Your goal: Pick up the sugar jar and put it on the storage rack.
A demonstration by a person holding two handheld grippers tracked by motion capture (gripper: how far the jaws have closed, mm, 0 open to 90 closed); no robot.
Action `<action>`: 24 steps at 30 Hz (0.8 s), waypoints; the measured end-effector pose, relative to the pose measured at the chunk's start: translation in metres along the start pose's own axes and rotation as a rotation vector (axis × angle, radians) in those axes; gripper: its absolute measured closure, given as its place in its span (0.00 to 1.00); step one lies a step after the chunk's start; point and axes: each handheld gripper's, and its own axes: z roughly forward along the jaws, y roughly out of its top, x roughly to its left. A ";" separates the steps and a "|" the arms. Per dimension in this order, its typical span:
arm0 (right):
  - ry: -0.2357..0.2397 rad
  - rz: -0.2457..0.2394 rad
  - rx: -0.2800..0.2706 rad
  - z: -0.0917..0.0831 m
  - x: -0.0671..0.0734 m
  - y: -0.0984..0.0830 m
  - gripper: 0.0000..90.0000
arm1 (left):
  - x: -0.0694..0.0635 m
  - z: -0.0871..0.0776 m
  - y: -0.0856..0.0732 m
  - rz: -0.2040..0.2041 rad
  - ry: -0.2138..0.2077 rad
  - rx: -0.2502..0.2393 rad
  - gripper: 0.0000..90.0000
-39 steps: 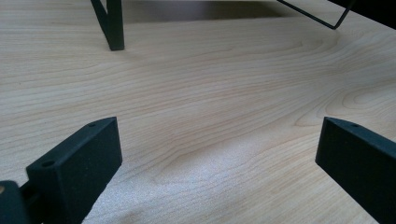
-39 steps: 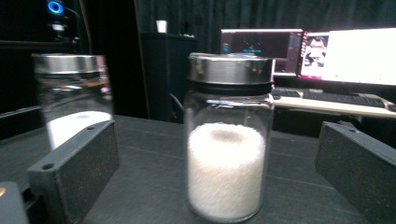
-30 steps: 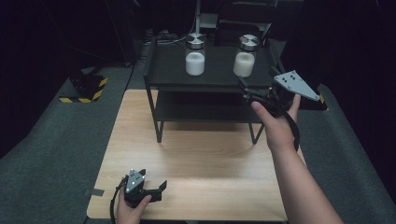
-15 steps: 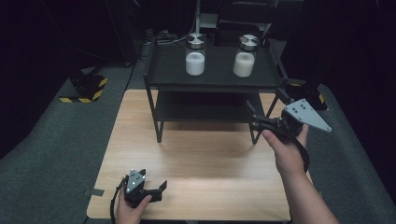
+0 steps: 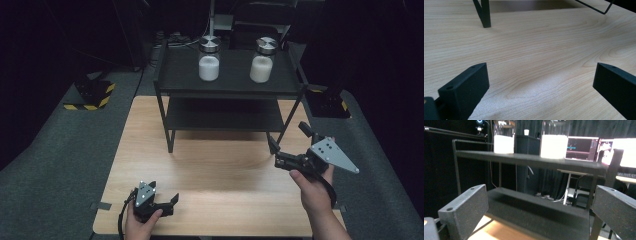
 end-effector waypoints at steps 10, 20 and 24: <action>-0.001 0.006 0.029 -0.020 -0.003 -0.030 0.00 | 0.000 0.000 -0.001 -0.003 0.000 -0.003 0.01; -0.004 0.012 0.076 -0.033 -0.003 -0.052 0.00 | 0.000 0.000 -0.001 -0.001 0.000 -0.004 0.01; -0.012 0.018 0.103 -0.037 -0.003 -0.062 0.00 | 0.000 0.000 -0.001 -0.003 0.000 -0.003 0.01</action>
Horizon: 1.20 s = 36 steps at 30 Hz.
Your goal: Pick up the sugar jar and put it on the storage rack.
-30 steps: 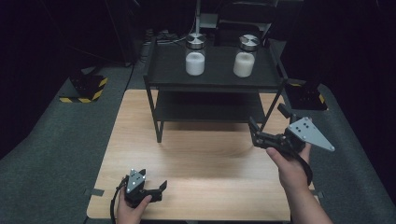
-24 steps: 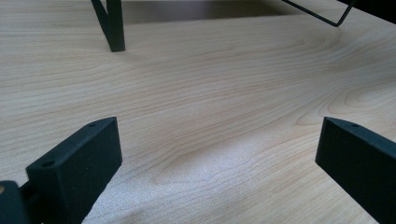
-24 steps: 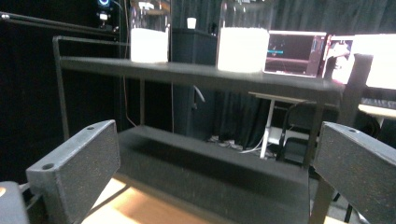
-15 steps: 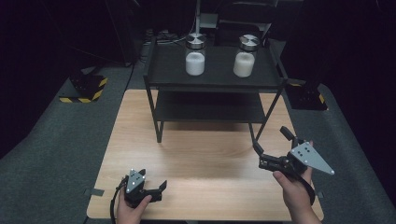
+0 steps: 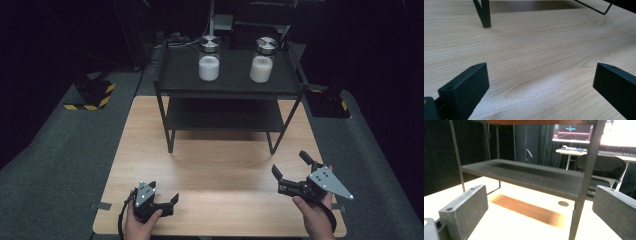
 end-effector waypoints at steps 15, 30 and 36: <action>-0.026 0.020 0.114 -0.009 -0.003 -0.035 0.00 | 0.000 0.000 0.000 -0.008 0.001 -0.002 0.01; -0.059 0.033 0.231 -0.014 -0.008 -0.064 0.00 | -0.001 0.000 0.000 -0.007 0.001 0.003 0.01; -0.077 0.042 0.263 -0.015 -0.010 -0.072 0.00 | -0.001 0.000 0.001 -0.008 0.000 0.006 0.01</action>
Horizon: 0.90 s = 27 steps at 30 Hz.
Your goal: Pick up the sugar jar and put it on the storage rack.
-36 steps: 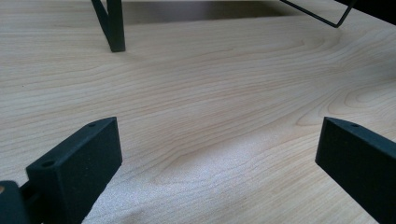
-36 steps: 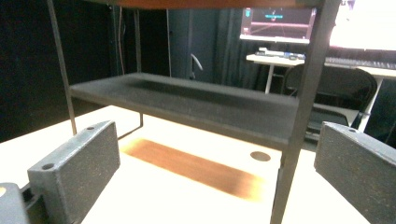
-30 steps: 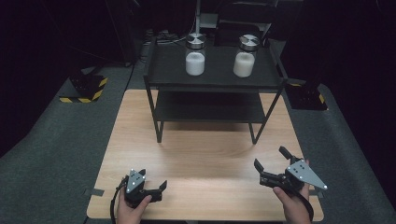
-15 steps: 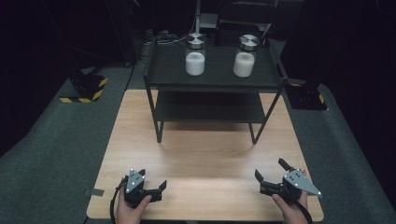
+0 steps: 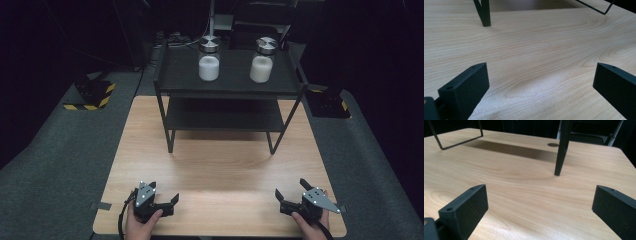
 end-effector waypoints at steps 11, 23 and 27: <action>-0.008 -0.006 0.052 -0.002 -0.002 -0.007 0.00 | -0.001 0.000 0.000 0.008 0.000 0.001 0.01; -0.029 0.019 0.089 -0.003 -0.002 -0.003 0.00 | -0.003 0.001 0.001 0.013 0.000 0.008 0.01; -0.034 0.032 0.103 -0.002 -0.002 -0.001 0.00 | -0.004 0.001 0.002 0.019 0.002 0.011 0.01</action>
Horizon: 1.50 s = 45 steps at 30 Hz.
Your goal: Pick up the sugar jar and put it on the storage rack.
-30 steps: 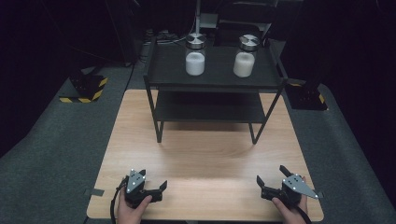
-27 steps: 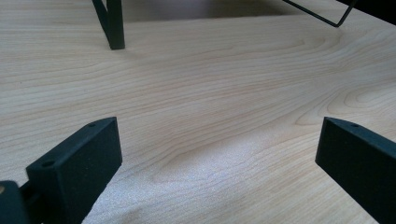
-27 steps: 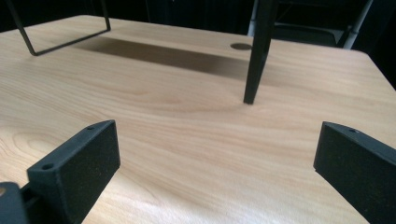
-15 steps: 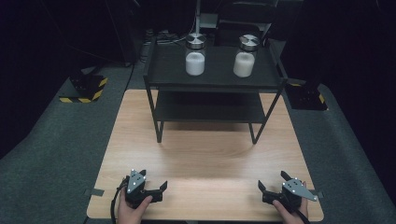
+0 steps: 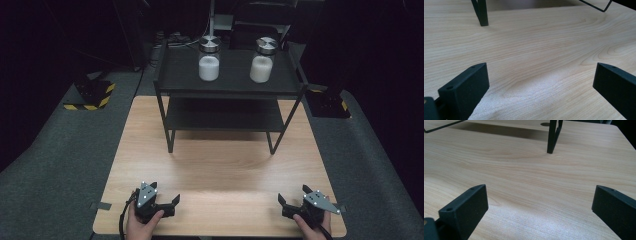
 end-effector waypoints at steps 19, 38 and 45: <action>0.000 0.016 0.002 0.000 -0.002 0.000 0.00 | -0.001 0.000 0.000 0.001 -0.006 0.000 0.01; 0.018 -0.029 0.033 0.002 0.001 0.006 0.00 | -0.007 -0.005 -0.005 0.037 -0.006 -0.010 0.01; 0.013 -0.025 0.048 0.003 0.003 0.008 0.00 | -0.005 -0.008 -0.007 0.042 -0.027 -0.014 0.01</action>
